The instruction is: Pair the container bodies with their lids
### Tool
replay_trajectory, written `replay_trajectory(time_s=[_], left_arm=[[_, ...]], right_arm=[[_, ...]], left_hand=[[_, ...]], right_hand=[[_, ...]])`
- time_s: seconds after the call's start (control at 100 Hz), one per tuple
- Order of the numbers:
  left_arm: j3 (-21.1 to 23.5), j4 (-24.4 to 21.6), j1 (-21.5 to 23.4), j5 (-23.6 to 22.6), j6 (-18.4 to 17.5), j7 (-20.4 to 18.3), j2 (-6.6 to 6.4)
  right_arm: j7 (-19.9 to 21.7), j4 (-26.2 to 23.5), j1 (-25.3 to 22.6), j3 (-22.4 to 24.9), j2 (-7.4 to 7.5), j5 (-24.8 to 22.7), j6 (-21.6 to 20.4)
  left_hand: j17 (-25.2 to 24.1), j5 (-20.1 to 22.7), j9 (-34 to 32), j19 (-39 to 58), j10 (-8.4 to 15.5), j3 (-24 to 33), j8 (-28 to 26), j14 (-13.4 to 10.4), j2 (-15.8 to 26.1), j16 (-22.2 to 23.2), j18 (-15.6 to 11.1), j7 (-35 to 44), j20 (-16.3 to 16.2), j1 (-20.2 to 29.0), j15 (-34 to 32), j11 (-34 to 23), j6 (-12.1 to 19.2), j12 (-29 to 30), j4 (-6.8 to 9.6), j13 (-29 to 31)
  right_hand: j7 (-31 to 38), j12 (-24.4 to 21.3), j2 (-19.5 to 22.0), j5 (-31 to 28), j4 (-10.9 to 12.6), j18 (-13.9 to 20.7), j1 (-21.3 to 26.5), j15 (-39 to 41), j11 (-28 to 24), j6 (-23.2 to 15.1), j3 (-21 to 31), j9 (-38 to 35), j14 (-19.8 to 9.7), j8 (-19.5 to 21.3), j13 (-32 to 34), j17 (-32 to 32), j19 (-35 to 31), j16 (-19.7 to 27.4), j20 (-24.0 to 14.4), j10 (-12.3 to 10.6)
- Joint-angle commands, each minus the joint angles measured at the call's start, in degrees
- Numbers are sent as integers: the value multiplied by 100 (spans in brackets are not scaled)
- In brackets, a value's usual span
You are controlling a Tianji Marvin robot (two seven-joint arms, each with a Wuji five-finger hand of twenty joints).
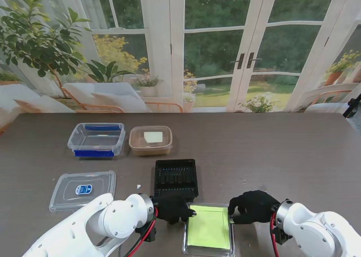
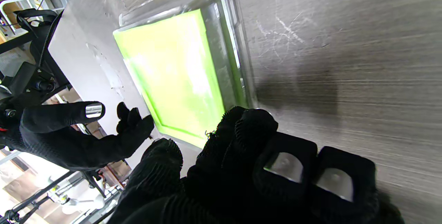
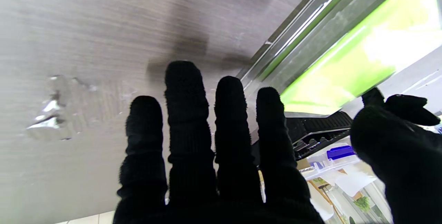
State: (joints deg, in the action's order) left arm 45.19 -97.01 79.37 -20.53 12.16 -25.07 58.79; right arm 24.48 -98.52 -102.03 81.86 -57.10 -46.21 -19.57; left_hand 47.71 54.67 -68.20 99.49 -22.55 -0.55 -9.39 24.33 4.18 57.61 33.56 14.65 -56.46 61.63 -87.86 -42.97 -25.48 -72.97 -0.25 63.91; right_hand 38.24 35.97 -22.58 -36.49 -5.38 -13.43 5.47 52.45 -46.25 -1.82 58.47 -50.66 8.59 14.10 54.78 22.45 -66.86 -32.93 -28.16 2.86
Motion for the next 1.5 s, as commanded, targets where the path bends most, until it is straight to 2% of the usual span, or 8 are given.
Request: replay_trajectory(time_s=[0.0, 0.2, 0.45, 0.56, 0.99, 1.19, 1.36, 1.49], left_arm=[[-4, 15, 46, -9, -7, -101, 13], [61, 27, 119, -48, -37, -72, 14], [97, 38, 160, -48, -55, -23, 25], [175, -62, 261, -189, -28, -17, 9], [867, -910, 1081, -933, 255, -204, -105], [1081, -1037, 1363, -965, 345, -197, -108], [1304, -1066, 1670, -819, 374, -6, -63], [1414, -1117, 1824, -891, 393, 18, -62]], right_arm=[[89, -88, -68, 93, 3, -125, 28], [278, -53, -82, 107, 37, -85, -25], [319, -12, -61, -129, 55, 62, -54], [264, -35, -57, -231, 47, 98, -48], [23, -93, -29, -633, 13, 213, 85], [-76, -138, 18, -781, -7, 223, 198], [-130, -184, 66, -883, -20, 238, 283], [-168, -201, 115, -976, -28, 245, 348]], left_hand=[[6, 2, -89, 238, -304, -72, -8, -46, 347, 72, -67, -60, 74, 60, -80, 40, -471, 35, -85, 41], [-48, 9, -62, 179, -353, -71, -6, -24, 342, 81, -57, -64, 52, 63, -31, 64, -498, 78, -86, 18], [-73, 4, -56, 134, -370, -70, -7, 21, 334, 97, -27, -65, 17, 58, 14, 79, -474, 115, -84, 7], [-107, -12, -44, 98, -371, -72, -3, 39, 328, 89, -26, -76, 10, 45, 70, 139, -462, 159, -82, -16], [-229, -49, -27, -88, -514, -69, 5, 317, 315, 30, 55, -104, -10, 28, 638, 675, -456, 617, -80, -111], [-254, -73, -34, -120, -558, -72, 12, 360, 321, 36, 70, -122, -23, 10, 725, 756, -453, 711, -76, -123], [-294, -154, 6, -155, -596, -59, 30, 399, 305, 45, 85, -176, -35, 16, 787, 792, -505, 747, -66, -161], [-314, -121, 2, -183, -588, -65, 23, 433, 293, 60, 123, -159, -53, 14, 807, 788, -517, 754, -68, -160]], right_hand=[[196, 68, 114, -57, 118, -116, -179, 128, -53, 126, -203, -34, -23, 73, 177, -33, -241, -61, -92, 127], [424, 63, 115, -409, 113, -111, -189, 127, -75, 72, -201, -92, -40, 156, 222, 16, -256, -53, -92, 137], [210, 48, 135, -67, 118, -101, -182, 125, -42, -6, -210, -43, -89, 75, 207, 6, -246, -51, -80, 135], [123, 47, 139, 48, 120, -97, -168, 124, -39, -6, -217, -14, -61, 40, 201, -3, -243, -50, -77, 127], [74, 35, 136, 158, 119, -92, -157, 154, -41, 8, -190, 51, -87, 21, 206, -19, -255, -54, -84, 139], [81, 22, 138, 177, 123, -98, -138, 161, -32, 24, -170, 82, -72, 24, 202, -24, -256, -55, -85, 150], [76, 13, 140, 209, 120, -100, -141, 166, -34, 30, -168, 99, -83, 23, 208, -29, -255, -54, -86, 159], [63, 9, 143, 253, 120, -103, -139, 164, -34, 29, -166, 121, -75, 18, 200, -33, -254, -53, -87, 154]])
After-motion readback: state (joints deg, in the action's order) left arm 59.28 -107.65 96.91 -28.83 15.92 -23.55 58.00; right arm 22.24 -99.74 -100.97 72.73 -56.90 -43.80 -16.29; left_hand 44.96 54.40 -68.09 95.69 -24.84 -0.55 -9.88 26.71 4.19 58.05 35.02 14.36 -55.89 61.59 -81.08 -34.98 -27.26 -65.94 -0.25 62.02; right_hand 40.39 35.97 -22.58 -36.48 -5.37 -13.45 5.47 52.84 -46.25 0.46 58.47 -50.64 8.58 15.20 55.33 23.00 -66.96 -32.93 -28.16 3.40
